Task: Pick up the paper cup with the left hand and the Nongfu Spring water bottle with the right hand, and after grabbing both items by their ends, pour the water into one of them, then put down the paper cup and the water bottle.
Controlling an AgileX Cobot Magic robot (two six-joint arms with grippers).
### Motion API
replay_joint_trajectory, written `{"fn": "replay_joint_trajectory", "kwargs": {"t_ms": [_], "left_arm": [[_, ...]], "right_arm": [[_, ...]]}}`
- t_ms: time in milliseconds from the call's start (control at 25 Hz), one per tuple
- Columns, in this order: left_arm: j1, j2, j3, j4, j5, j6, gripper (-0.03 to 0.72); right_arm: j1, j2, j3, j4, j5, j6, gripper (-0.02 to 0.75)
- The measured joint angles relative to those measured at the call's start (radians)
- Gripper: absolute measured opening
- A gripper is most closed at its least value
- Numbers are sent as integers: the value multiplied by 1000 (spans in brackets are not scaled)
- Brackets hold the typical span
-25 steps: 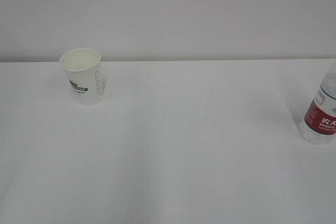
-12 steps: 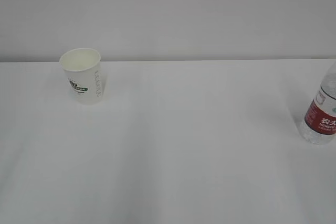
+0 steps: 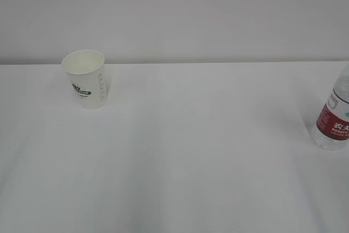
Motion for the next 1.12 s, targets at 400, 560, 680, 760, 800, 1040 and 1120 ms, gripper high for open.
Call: {"fn": "replay_joint_trajectory", "kwargs": {"t_ms": [400, 560, 680, 760, 800, 1040, 1120], "left_arm": [[0, 116, 0, 8, -151, 0, 538], [0, 175, 0, 9, -199, 0, 537], [0, 224, 0, 9, -240, 0, 533], [0, 251, 0, 9, -272, 0, 531], [0, 266, 0, 9, -286, 0, 531], [0, 350, 0, 9, -373, 0, 528], [0, 384, 0, 9, -397, 0, 524]], "right_arm": [[0, 116, 0, -4, -131, -9, 588], [0, 149, 0, -9, -180, -13, 588], [0, 170, 0, -16, -226, -13, 588], [0, 191, 0, -18, -250, -14, 588], [0, 202, 0, -18, -263, -14, 588], [0, 272, 0, -18, -336, -15, 588], [0, 297, 0, -18, -365, -15, 588]]}}
